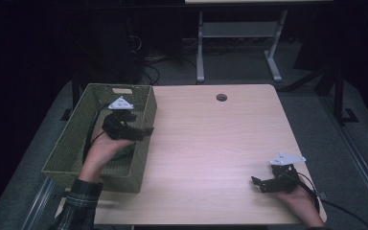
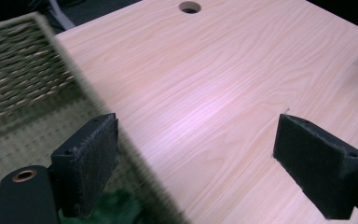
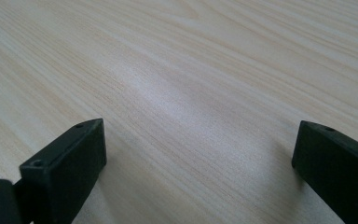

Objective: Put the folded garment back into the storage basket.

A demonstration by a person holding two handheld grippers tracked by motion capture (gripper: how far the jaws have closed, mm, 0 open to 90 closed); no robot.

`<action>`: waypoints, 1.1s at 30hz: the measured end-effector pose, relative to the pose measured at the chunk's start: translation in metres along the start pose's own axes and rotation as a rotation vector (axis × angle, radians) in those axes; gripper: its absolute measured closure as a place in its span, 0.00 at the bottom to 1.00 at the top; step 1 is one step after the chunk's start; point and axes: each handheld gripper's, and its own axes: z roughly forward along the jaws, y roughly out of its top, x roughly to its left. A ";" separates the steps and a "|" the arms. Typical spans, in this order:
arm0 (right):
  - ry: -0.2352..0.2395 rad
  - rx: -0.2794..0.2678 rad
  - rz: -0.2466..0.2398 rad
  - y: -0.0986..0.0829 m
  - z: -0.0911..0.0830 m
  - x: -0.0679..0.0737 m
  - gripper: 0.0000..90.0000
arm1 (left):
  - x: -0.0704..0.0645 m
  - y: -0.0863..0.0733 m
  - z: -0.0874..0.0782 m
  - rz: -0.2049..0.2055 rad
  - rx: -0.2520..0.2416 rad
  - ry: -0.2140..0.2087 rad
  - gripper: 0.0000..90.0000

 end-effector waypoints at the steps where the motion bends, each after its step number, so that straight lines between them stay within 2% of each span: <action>1: 0.000 0.000 0.000 0.000 0.000 0.000 0.03 | -0.004 0.001 0.003 0.003 -0.003 -0.007 0.15; 9: 0.000 0.000 0.000 0.000 0.000 0.000 0.03 | -0.032 0.007 0.024 0.011 -0.041 -0.047 0.15; 13: 0.001 0.000 -0.001 0.000 0.000 0.000 0.03 | -0.047 0.009 0.036 0.033 -0.046 -0.061 0.15; 25: 0.004 0.000 -0.003 0.000 0.000 0.000 0.03 | -0.083 0.004 0.067 0.081 -0.020 -0.100 0.15; 33: 0.004 0.000 -0.007 0.000 0.000 0.000 0.03 | -0.097 -0.007 0.088 0.097 0.009 -0.115 0.15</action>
